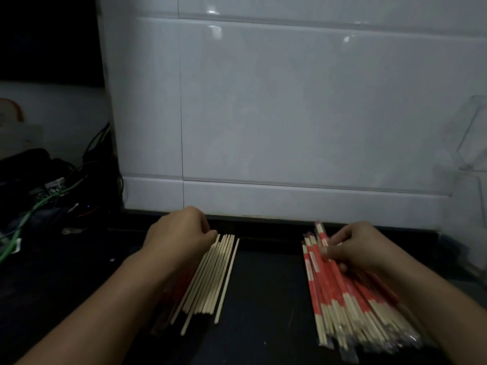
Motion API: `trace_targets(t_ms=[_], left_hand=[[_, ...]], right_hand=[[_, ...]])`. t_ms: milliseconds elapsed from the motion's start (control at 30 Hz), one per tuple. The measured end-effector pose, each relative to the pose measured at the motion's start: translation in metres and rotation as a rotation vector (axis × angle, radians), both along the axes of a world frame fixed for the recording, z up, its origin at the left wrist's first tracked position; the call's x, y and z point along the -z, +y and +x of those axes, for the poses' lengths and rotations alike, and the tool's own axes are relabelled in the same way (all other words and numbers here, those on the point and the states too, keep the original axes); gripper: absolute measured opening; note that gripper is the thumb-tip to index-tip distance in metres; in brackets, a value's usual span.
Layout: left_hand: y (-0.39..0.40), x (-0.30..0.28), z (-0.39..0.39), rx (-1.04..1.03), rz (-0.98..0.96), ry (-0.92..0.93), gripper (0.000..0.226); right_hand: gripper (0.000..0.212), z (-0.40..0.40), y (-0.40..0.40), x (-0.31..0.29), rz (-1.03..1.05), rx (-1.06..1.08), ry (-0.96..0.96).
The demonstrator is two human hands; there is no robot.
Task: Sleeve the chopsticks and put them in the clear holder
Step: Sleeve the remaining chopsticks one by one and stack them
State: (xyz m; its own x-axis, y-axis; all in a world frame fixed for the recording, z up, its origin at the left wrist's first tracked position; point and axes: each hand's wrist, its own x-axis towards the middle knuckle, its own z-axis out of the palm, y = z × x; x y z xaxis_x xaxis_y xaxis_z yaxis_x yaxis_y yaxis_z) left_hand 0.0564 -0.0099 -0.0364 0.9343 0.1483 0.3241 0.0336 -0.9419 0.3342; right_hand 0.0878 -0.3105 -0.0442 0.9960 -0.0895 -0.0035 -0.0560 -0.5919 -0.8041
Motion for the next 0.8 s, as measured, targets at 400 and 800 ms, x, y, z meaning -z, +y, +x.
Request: trace_targets(t_ms=[400, 800], left_hand=[[0.012, 0.001, -0.001, -0.125, 0.234, 0.241, 0.026], [0.018, 0.019, 0.018, -0.103, 0.147, 0.235, 0.033]], right_hand=[[0.013, -0.03, 0.039, -0.005, -0.332, -0.114, -0.552], [0.047, -0.051, 0.103, 0.035, -0.694, -0.968, -0.689]])
